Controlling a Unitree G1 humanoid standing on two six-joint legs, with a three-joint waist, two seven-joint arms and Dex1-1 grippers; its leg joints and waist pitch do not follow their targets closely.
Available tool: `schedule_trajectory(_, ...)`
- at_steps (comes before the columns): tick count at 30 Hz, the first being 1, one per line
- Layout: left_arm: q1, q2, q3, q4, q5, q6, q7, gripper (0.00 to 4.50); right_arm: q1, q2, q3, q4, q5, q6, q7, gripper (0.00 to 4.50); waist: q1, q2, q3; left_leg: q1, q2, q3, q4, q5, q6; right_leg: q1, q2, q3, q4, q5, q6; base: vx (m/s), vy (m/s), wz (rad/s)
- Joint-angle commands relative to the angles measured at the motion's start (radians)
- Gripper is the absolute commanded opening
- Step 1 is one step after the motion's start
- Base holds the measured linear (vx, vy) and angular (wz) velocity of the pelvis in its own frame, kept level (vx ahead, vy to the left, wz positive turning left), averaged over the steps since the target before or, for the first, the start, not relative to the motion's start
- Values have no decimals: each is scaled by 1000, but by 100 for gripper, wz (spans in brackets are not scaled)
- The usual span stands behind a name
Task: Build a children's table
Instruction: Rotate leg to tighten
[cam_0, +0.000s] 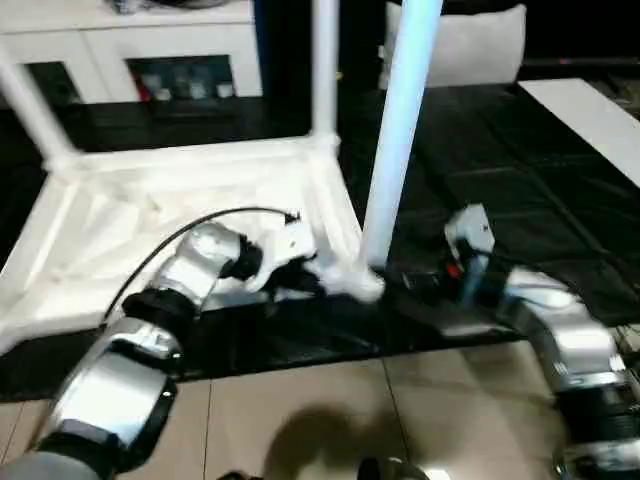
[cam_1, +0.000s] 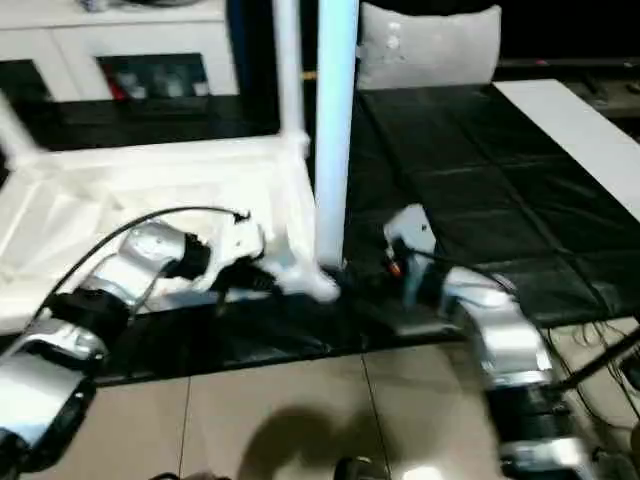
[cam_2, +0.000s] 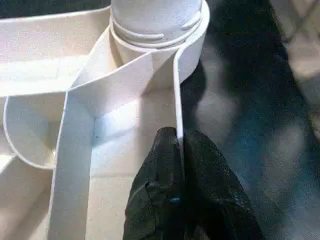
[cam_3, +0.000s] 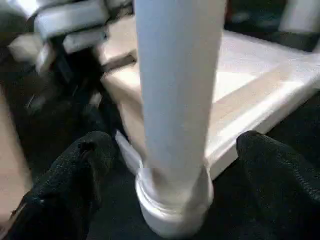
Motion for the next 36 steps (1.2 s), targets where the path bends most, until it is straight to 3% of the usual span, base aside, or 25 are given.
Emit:
schedule_trajectory(1,-10,12,-46,-23,34,-52,-70,0,-33,-19,34,23,-3,-4,76,431,0,-18,-69,18,32,-7,-76,-315,61,59,-54,48,-109,-594,-98,0,0,0)
schedule_trajectory(3,-8,23,-58,-32,31,-65,-114,0,-50,-34,52,42,-1,-9,120,431,3,-14,-71,20,35,-10,-78,-317,54,59,-56,49,-108,-600,-90,0,0,0)
schedule_trajectory(4,-7,32,-69,-42,27,-80,-155,0,-68,-42,71,66,1,-12,152,431,4,-17,-72,19,37,-10,-80,-311,54,60,-57,49,-107,-583,-96,0,0,0)
schedule_trajectory(6,-6,37,-77,-49,26,-91,-180,0,-83,-43,83,85,-1,-13,174,416,8,-13,-73,18,41,-11,-83,-305,53,60,-57,52,-102,-556,-107,0,0,0)
schedule_trajectory(7,-7,40,-81,-52,26,-97,-192,0,-91,-43,89,95,-1,-13,188,416,8,-18,-73,18,43,-11,-84,-303,53,60,-57,53,-100,-545,-111,0,0,0)
schedule_trajectory(9,-12,43,-93,-58,24,-114,-222,0,-116,-36,115,120,0,-8,241,395,19,-19,-79,15,48,-7,-85,-263,59,63,-58,60,-84,-455,-147,0,0,0)
schedule_trajectory(11,-14,44,-97,-57,23,-121,-230,0,-121,-35,124,126,0,-3,258,379,22,-18,-80,15,49,-6,-85,-251,61,62,-58,63,-80,-431,-156,0,0,0)
schedule_trajectory(12,-17,43,-100,-55,23,-128,-237,0,-127,-34,134,134,0,-3,278,369,28,-21,-83,16,50,0,-85,-223,68,62,-56,67,-71,-370,-185,0,0,0)
schedule_trajectory(19,-33,34,-108,-46,26,-146,-247,0,-152,-23,185,171,2,1,359,302,53,-24,-88,12,49,11,-80,-126,99,64,-53,80,-43,-233,-233,0,0,0)
schedule_trajectory(22,-35,33,-109,-42,28,-151,-247,0,-155,-21,191,175,3,7,372,296,56,-25,-83,13,48,11,-82,-160,83,65,-55,79,-52,-295,-216,0,0,0)
schedule_trajectory(23,-37,33,-110,-37,29,-154,-246,0,-155,-22,194,175,4,14,378,271,55,-25,-82,13,48,11,-83,-168,78,65,-55,79,-54,-313,-211,0,0,0)
schedule_trajectory(27,-45,33,-110,-18,33,-167,-242,0,-159,-27,198,176,13,32,404,244,58,-25,-79,19,48,11,-85,-195,60,61,-55,80,-63,-370,-189,0,0,0)
schedule_trajectory(33,-54,35,-108,1,35,-170,-226,0,-158,-26,194,164,39,70,417,213,60,-28,-80,18,48,11,-85,-180,62,62,-53,85,-56,-334,-204,0,0,0)
schedule_trajectory(36,-55,18,-83,2,17,-116,-188,0,-138,4,170,113,82,146,370,212,62,-26,-78,18,47,13,-86,-185,60,63,-52,86,-58,-352,-199,0,0,0)
